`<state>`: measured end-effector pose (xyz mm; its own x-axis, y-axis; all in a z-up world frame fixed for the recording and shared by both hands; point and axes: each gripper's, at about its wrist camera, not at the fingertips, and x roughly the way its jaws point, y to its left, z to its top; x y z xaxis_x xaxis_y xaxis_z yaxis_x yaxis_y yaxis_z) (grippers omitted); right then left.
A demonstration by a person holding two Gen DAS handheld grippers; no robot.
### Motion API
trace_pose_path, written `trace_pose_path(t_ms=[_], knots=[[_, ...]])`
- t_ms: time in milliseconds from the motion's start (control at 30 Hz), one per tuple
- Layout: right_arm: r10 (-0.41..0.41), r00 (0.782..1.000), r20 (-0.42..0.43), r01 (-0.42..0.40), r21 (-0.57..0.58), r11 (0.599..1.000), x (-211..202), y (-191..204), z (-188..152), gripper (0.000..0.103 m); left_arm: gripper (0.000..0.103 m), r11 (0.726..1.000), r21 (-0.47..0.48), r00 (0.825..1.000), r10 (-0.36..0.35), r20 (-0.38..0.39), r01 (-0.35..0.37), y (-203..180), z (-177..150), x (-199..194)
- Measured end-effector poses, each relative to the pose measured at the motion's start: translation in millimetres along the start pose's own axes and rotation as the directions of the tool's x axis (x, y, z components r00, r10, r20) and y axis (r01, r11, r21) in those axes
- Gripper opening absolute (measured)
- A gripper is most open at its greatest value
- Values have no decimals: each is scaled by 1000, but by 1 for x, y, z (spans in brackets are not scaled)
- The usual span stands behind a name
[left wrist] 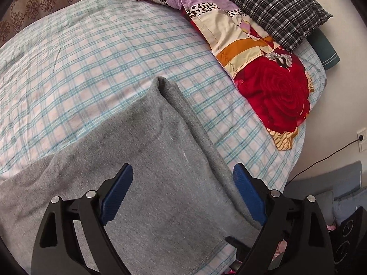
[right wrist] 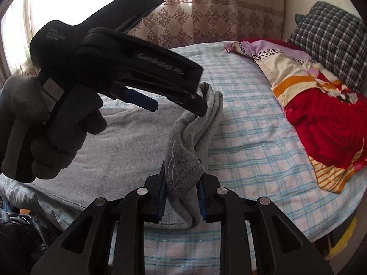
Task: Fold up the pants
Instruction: 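Grasp the folded stack with the left tool while the right tool lifts its edge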
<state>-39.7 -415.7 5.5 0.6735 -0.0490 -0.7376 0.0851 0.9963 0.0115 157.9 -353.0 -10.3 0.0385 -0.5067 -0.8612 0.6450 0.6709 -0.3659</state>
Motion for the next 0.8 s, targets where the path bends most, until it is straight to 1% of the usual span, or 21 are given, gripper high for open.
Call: trace_pose_path(t_ms=[200, 267, 333, 367, 400, 433, 467, 500, 533, 567, 600, 633, 700, 733, 800], knots=[[-9, 1000, 8, 10, -129, 992, -2, 36, -4, 22, 91, 1000, -27, 1000, -9, -27, 8, 5, -1, 1], [1, 1000, 11, 1, -148, 989, -4, 44, -4, 22, 91, 1000, -16, 999, 8, -42, -9, 4, -2, 2], [21, 1000, 15, -18, -156, 988, -6, 50, -3, 22, 91, 1000, -15, 997, 19, -73, -20, 5, -2, 6], [29, 999, 18, -25, -163, 986, -7, 54, -2, 22, 89, 999, -17, 996, 29, -85, -30, 6, -3, 8], [36, 999, 21, -32, -171, 985, -8, 58, -2, 22, 85, 999, -19, 995, 42, -92, -44, 7, -4, 9], [46, 999, 22, -42, -176, 984, -9, 61, -2, 22, 69, 998, -21, 994, 53, -98, -55, 9, -6, 11], [56, 998, 21, -52, -179, 983, -9, 63, -2, 22, 50, 998, -30, 992, 58, -109, -61, 13, -7, 12], [63, 998, 21, -58, -182, 982, -9, 66, -2, 22, 43, 997, -47, 991, 56, -119, -62, 18, -9, 13], [70, 997, 21, -65, -184, 981, -10, 67, -3, 22, 29, 996, -63, 992, 47, -121, -55, 23, -11, 12], [81, 997, 19, -77, -183, 980, -10, 67, -3, 22, 25, 996, -75, 992, 37, -117, -46, 28, -13, 10], [103, 995, 16, -98, -174, 980, -11, 67, -2, 22, 23, 996, -82, 994, 34, -108, -43, 32, -15, 6], [132, 991, 13, -128, -154, 980, -12, 65, -1, 23, 21, 996, -84, 995, 31, -98, -40, 35, -18, 2], [205, 979, 7, -204, -93, 975, -15, 56, 4, 25, 20, 995, -87, 997, 32, -74, -38, 40, -23, -7], [240, 971, 5, -239, -66, 969, -17, 51, 6, 33, 20, 995, -89, 997, 34, -63, -40, 43, -27, -13], [285, 958, 22, -285, -21, 958, -23, 43, 8, 48, 19, 993, -106, 998, 38, -49, -43, 50, -32, -22]])
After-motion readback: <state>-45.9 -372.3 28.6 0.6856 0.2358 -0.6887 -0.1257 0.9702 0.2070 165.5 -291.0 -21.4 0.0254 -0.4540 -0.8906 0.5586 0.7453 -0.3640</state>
